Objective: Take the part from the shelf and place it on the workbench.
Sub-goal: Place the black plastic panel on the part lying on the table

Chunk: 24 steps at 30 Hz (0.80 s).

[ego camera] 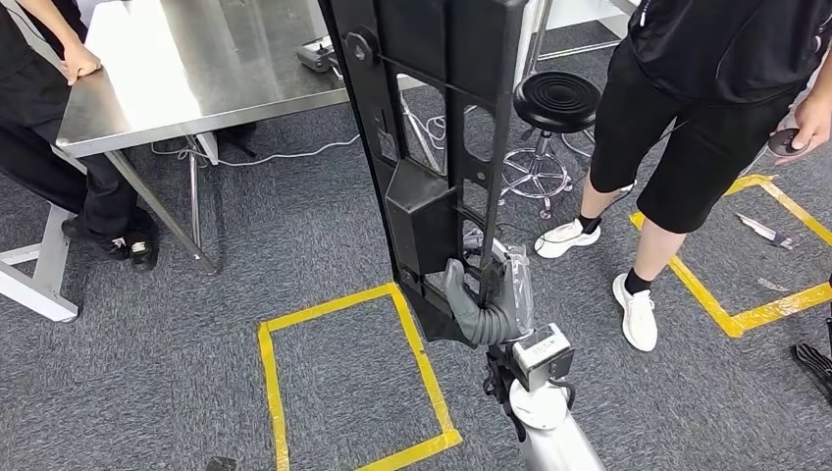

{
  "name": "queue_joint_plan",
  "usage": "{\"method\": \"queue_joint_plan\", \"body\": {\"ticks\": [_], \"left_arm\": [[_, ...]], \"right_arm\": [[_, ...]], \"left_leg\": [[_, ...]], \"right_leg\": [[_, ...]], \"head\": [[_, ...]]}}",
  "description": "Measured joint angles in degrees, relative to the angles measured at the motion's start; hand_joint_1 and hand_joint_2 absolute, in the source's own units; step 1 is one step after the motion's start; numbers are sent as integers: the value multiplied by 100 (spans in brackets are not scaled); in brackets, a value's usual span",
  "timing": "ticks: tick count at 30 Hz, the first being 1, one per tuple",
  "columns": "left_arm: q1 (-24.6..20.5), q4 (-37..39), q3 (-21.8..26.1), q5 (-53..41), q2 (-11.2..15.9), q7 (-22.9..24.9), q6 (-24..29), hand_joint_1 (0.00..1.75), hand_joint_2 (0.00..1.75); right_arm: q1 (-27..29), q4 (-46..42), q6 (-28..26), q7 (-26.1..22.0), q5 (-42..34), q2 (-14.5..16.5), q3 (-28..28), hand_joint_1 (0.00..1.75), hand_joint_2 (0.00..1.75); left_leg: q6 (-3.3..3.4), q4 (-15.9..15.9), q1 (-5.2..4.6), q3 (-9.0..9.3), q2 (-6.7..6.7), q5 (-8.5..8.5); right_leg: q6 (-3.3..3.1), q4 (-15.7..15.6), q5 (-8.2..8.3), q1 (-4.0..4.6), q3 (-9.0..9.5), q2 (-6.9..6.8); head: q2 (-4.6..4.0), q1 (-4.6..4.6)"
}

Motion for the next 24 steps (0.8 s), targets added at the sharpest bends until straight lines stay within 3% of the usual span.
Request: {"method": "queue_joint_plan", "body": {"ticks": [1, 3, 4, 6, 8, 10, 11, 13, 14, 15, 16, 18, 19, 20, 24], "left_arm": [[2, 1, 0, -4, -10, 2, -1, 0, 175], [3, 2, 1, -11, -16, 4, -1, 0, 175], [2, 1, 1, -12, -11, 6, -1, 0, 175], [1, 0, 1, -12, 3, 8, 0, 0, 175], [0, -1, 1, -11, 4, 9, 1, 0, 175], [-3, -1, 1, -11, 3, 9, 1, 0, 175], [-4, -1, 1, -12, 3, 9, 2, 0, 175], [-2, 0, 0, -12, 2, 9, 2, 0, 175], [0, 0, 0, -12, 2, 9, 2, 0, 175], [1, 0, 0, -12, 1, 9, 2, 0, 175], [2, 0, 0, -12, 1, 9, 2, 0, 175], [4, 0, 1, -11, 9, 9, 4, 0, 175], [5, 1, 2, -13, 15, 9, 5, 0, 175], [5, 1, 2, -14, 21, 10, 7, 0, 175], [-2, -2, 6, -4, 20, 59, 31, 0, 175]], "right_arm": [[7, 3, 0, 2, 0, -8, -1, 175, 175], [3, 5, 0, 0, -1, -15, 0, 175, 175], [2, 5, 0, -1, 0, -13, 1, 175, 175], [8, 7, 0, -1, 1, -7, 1, 175, 175], [15, 4, 0, -2, -3, 2, -2, 175, 175], [7, 2, 0, -4, -7, 10, -1, 175, 175], [3, 2, 0, -5, -7, 16, -1, 175, 175], [7, 3, 0, -7, -5, 20, 0, 175, 175], [15, 4, 0, -8, -5, 21, 0, 175, 175], [23, 4, 0, -8, -6, 20, -1, 175, 175], [28, 4, 0, -8, -7, 20, -1, 175, 175], [27, 4, 0, -8, -7, 26, -1, 175, 175], [24, 4, 0, -8, -7, 30, -1, 175, 175], [22, 4, 0, -8, -7, 33, -1, 175, 175], [15, 1, 0, -7, -9, 50, -1, 175, 175]], "left_leg": [[-43, 9, 22, 42, -10, -47], [-161, 97, 45, 96, -20, -190], [-219, 170, 47, 89, -20, -285], [-299, 273, 33, 66, -15, -448], [-324, 281, 73, 103, -9, -516], [-359, 513, 114, 21, -6, -633], [-382, 804, 124, -137, -6, -750], [-416, 1588, 129, -664, -7, -993], [-417, 1875, 130, -914, -7, -1014], [-404, 1978, 129, -1080, -7, -918], [-373, 1859, 124, -1135, -7, -699], [-246, 1177, 82, -988, -11, -94], [-177, 861, 49, -883, -7, 115], [-119, 643, 12, -807, -4, 228], [-10, 328, -51, -600, 12, 242]], "right_leg": [[82, -204, 160, -37, 22, -9], [240, -909, 529, -112, 285, -66], [251, -1169, 631, -137, 402, -83], [159, -1339, 637, -135, 503, -89], [33, -1323, 572, -122, 525, -39], [-57, -1331, 523, -128, 596, -9], [-98, -1335, 492, -121, 635, -2], [-148, -1336, 418, -88, 707, 7], [-157, -1336, 378, -70, 747, 16], [-157, -1336, 335, -52, 798, 27], [-156, -1338, 290, -34, 861, 37], [-149, -1355, 200, -10, 995, 52], [-136, -1373, 164, 4, 1051, 60], [-119, -1393, 142, 0, 1084, 67], [-29, -1488, 104, 17, 1140, 49]], "head": [[0, 0], [0, 18], [0, 30], [0, 16], [0, -25], [0, -28], [0, -28], [0, -28], [0, -28], [0, -28], [0, -27], [0, -23], [0, -17], [0, -14], [0, -37]]}}
